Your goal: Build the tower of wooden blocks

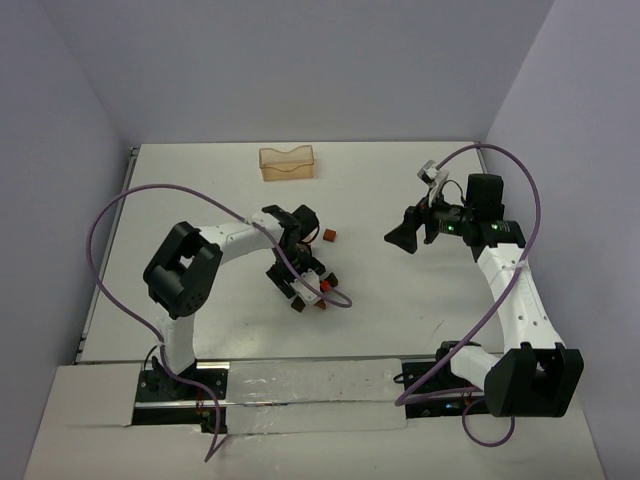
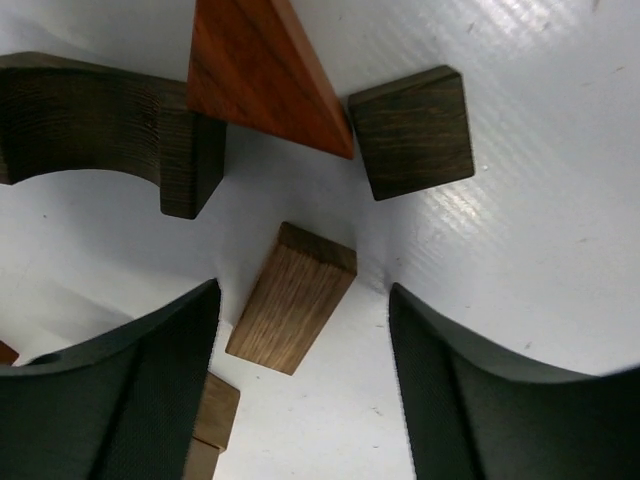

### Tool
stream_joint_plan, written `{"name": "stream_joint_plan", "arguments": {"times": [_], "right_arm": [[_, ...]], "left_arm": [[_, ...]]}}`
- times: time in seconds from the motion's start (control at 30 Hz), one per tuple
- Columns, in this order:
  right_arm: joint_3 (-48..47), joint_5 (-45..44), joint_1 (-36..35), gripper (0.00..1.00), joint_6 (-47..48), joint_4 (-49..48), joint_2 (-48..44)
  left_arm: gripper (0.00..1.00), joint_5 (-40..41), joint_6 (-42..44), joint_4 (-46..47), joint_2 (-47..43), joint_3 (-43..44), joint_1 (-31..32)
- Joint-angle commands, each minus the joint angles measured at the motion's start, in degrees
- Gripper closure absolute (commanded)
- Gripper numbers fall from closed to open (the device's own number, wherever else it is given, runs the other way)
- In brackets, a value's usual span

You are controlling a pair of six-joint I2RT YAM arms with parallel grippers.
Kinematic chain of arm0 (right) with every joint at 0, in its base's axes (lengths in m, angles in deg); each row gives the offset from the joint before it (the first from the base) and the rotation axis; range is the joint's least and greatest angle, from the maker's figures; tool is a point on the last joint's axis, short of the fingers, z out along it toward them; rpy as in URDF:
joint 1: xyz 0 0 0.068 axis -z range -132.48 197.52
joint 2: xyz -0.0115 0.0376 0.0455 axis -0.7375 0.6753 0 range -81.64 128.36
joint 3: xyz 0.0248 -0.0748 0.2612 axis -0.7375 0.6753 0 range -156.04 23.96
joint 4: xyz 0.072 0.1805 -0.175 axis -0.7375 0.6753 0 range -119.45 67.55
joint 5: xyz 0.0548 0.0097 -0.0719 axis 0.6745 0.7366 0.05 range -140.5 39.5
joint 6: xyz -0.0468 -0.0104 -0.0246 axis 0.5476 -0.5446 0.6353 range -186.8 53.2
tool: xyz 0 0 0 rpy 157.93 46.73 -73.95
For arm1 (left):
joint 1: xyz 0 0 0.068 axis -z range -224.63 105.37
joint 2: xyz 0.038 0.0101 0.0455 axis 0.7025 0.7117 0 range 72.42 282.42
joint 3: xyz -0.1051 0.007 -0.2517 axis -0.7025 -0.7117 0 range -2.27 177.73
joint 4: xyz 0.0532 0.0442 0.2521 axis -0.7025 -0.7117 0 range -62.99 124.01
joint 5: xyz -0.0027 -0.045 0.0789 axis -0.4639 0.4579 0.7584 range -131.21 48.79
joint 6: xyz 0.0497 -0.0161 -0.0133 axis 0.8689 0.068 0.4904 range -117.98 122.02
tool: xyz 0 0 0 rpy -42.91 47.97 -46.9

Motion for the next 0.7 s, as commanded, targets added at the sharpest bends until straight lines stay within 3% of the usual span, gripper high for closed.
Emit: {"name": "stream_joint_plan", "arguments": {"times": [0.0,0.27,0.4,0.57,0.63,0.67], "right_arm": [[0.46,1.46,0.4,0.0,1.13,-0.85,-1.19],[0.64,1.55,0.4,0.0,1.66,-0.94,-1.63],[1.15,1.64,0.32,0.0,1.74,-0.94,-2.3],[2.57,1.55,0.4,0.0,1.62,-1.51,-3.3],[3.6,1.44,0.4,0.0,1.42,-2.33,-3.43],[3.8,1.37,0.4,0.0,1.23,-2.78,-3.3]], "left_arm": [[0.34,1.61,1.95,0.72,2.03,2.15,0.24],[0.57,2.94,0.0,0.82,1.36,0.66,0.16],[0.62,0.66,-4.5,0.3,-2.06,-0.03,0.57],[0.76,-5.23,-19.58,-0.49,-7.31,1.58,1.43],[0.95,-7.66,-26.64,-0.51,-9.62,3.55,1.45],[1.0,-7.86,-31.04,-0.32,-10.33,4.51,1.39]]}}
